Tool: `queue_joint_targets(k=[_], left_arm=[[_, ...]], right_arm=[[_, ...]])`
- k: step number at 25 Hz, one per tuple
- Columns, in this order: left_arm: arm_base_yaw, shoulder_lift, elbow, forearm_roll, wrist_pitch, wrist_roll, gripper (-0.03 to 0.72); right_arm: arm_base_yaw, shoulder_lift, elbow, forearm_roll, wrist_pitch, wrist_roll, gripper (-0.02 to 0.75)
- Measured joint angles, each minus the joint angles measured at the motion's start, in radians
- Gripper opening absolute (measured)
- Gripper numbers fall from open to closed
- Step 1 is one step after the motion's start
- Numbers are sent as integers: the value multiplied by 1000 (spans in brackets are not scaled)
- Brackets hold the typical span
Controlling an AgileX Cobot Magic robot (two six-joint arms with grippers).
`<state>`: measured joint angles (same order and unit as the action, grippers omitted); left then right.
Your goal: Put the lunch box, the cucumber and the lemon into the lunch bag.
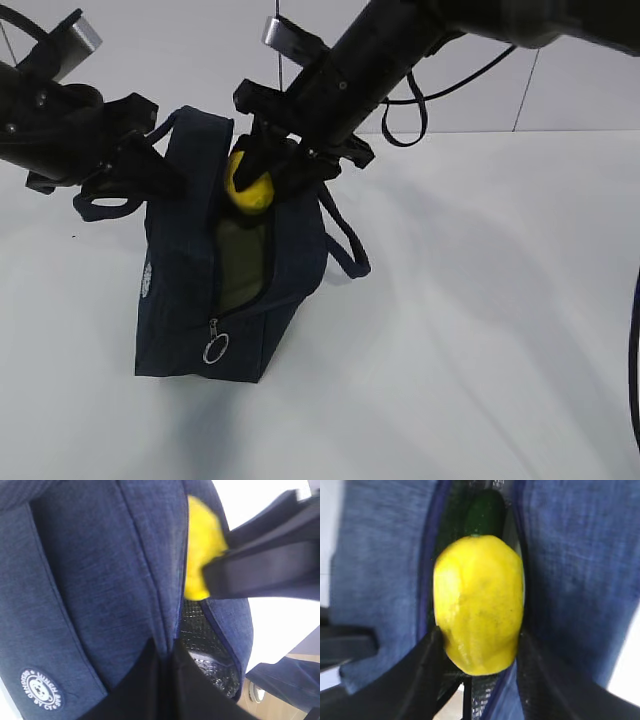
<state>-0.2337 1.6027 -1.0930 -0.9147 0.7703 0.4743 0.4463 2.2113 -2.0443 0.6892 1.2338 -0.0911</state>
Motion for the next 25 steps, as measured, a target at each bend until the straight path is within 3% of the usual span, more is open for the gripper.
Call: queue_joint_targets(k=[25], left_arm=[[0,0,0,0,2,0,-1]], right_arm=[[4,33,0,78,-5,-69,353]])
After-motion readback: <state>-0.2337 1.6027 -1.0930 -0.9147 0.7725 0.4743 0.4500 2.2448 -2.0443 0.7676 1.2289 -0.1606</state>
